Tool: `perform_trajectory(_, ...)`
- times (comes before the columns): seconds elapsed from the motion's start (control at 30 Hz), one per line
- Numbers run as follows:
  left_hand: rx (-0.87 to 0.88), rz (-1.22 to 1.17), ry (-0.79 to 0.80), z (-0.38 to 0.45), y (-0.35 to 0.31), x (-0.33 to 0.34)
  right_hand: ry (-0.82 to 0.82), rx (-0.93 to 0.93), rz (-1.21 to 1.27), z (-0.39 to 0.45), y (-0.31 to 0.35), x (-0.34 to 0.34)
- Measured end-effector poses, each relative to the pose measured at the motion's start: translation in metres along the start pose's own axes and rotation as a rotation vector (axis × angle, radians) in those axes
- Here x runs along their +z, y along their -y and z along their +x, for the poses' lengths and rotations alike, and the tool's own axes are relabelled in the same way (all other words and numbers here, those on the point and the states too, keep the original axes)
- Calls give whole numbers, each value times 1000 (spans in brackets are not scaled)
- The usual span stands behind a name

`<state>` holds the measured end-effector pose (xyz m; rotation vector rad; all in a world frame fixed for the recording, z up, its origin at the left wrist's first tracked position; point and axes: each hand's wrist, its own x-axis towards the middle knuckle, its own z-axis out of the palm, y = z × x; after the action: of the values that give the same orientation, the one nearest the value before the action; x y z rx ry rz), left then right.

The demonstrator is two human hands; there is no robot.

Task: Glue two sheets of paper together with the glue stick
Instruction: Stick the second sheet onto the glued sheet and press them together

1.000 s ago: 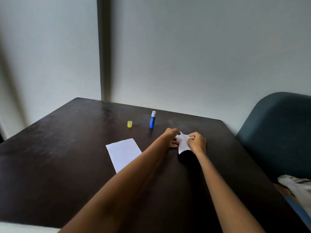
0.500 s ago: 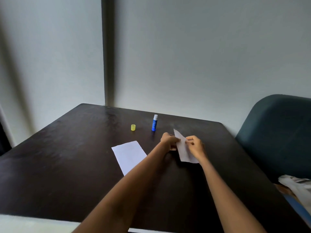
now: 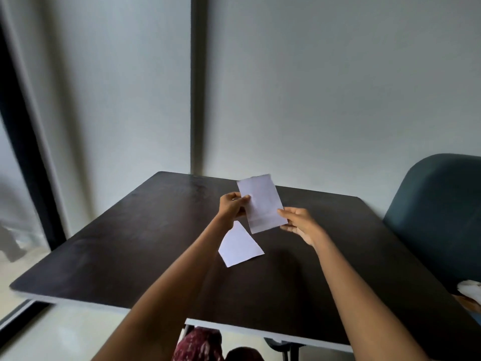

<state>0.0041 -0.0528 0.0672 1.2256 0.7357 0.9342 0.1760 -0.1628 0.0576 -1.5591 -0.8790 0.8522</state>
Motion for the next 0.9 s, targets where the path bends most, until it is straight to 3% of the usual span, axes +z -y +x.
perform_trajectory(0.17, 13, 17, -188, -5, -14, -19, -59, -68, -34, 0, 19, 31)
perform_trajectory(0.23, 155, 270, -294, -6, -21, -24, -94, -108, -149, -1, 31, 37)
perform_trajectory(0.3, 409, 665, -335, -7, -32, -28, -86, -164, -325, -1, 45, 40)
perform_trajectory(0.33, 539, 876, -315, -6, -41, -29, -72, -191, -409, -1, 52, 43)
perform_trajectory(0.4, 649, 1240, -87, -4, -58, -26, -40, -231, -527, -1, 64, 48)
perform_trajectory(0.47, 540, 1387, 193, -1, -72, -21, -7, -269, -574, 0, 74, 52)
perform_trajectory(0.5, 456, 1360, 273, -1, -76, -18, 7, -293, -576, 0, 78, 54)
perform_trajectory(0.57, 378, 1219, 266, -1, -77, -15, -6, -336, -551, 3, 81, 53)
perform_trajectory(0.73, 256, 747, -58, -1, -59, -23, -244, -301, -278, 3, 63, 44)
perform_trajectory(0.9, 80, 433, -233, -10, -21, -32, 51, -82, 161, 0, 16, 53)
